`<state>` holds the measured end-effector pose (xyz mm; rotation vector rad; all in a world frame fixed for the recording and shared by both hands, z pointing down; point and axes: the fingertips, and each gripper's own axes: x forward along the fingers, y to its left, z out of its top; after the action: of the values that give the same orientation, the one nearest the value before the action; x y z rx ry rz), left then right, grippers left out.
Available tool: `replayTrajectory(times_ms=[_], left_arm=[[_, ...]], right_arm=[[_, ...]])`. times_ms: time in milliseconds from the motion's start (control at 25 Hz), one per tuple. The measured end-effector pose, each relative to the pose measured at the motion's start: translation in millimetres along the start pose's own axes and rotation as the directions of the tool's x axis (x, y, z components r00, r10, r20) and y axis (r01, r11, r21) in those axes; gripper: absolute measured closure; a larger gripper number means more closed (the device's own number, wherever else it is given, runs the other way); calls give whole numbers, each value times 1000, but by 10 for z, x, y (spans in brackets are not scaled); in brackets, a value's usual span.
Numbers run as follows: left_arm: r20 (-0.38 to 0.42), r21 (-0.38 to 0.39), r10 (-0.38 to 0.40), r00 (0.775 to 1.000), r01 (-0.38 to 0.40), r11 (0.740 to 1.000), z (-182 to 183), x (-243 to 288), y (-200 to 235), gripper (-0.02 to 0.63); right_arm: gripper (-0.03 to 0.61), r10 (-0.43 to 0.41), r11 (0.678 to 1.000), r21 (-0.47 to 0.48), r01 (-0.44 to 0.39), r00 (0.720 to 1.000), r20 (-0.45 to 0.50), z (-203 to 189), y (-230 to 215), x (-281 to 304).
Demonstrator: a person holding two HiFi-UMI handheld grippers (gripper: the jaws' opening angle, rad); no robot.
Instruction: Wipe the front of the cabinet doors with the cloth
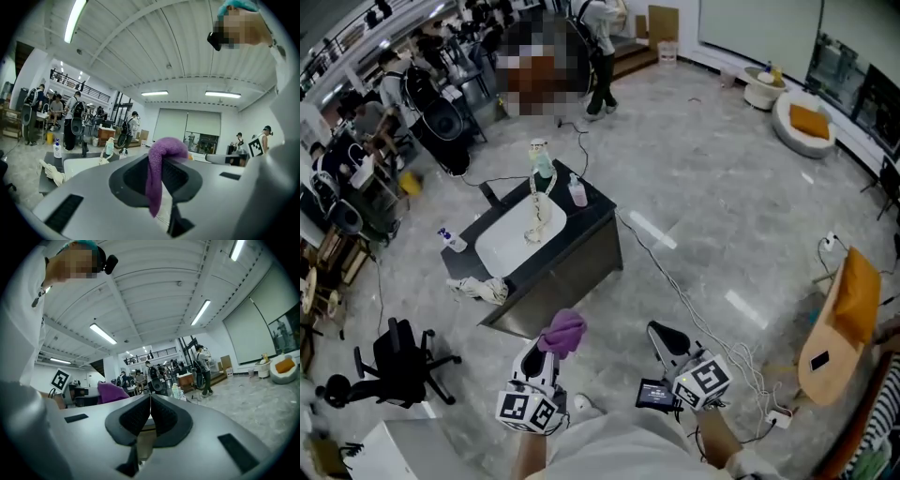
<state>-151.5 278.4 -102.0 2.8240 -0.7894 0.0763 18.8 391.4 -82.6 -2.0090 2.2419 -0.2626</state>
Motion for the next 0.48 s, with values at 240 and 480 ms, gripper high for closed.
replayTrajectory(times_ms=[240,480], left_arm=[[33,-62,-89,995,91,994,-25,-135,124,557],[35,11,-148,988,147,989,11,-743,738,557]], right_arm=[[551,-63,996,-56,63,998,4,39,421,-9],[552,-213,977,19,213,977,23,-181,1119,67]])
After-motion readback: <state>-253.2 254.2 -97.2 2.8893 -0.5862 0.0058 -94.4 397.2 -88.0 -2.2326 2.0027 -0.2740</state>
